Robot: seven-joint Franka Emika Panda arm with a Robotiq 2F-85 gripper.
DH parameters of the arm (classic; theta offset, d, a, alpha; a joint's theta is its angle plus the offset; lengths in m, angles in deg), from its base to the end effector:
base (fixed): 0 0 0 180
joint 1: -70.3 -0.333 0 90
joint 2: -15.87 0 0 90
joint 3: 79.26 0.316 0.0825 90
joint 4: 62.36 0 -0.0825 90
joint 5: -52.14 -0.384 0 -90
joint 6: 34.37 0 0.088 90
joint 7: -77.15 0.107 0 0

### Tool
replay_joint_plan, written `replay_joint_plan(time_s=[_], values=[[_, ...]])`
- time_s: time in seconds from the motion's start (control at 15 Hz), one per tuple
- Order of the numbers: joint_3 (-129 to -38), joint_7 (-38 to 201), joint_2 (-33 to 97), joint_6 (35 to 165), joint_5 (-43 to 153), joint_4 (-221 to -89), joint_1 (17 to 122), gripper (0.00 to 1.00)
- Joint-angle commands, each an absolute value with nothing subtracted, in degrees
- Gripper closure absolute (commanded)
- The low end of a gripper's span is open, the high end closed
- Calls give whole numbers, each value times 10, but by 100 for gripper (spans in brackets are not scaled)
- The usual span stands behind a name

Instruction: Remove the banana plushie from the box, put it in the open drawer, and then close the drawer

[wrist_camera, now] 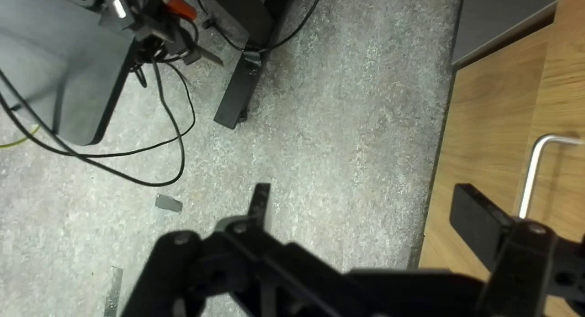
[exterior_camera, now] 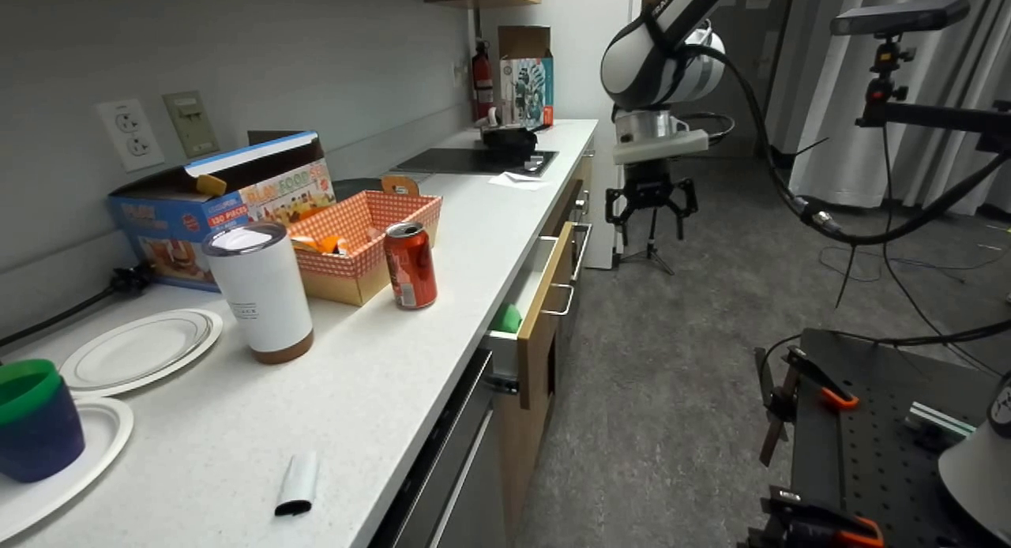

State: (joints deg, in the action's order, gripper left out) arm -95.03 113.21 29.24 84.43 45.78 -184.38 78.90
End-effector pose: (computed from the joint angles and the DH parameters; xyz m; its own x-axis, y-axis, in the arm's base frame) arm 0.4910 -0.2155 0.2828 0.4046 -0.8846 -0.2321 -0.8838 -0.4434 0.1494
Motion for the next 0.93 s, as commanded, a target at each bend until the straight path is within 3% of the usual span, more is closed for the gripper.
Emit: replay_joint_plan(time_s=[0.0,0.33,0.87], values=[[-957,1061,182,852,465,-1917,813,0],[-942,988,122,822,362,-1915,823,0],[-938,1003,135,826,377,-1906,826,0]])
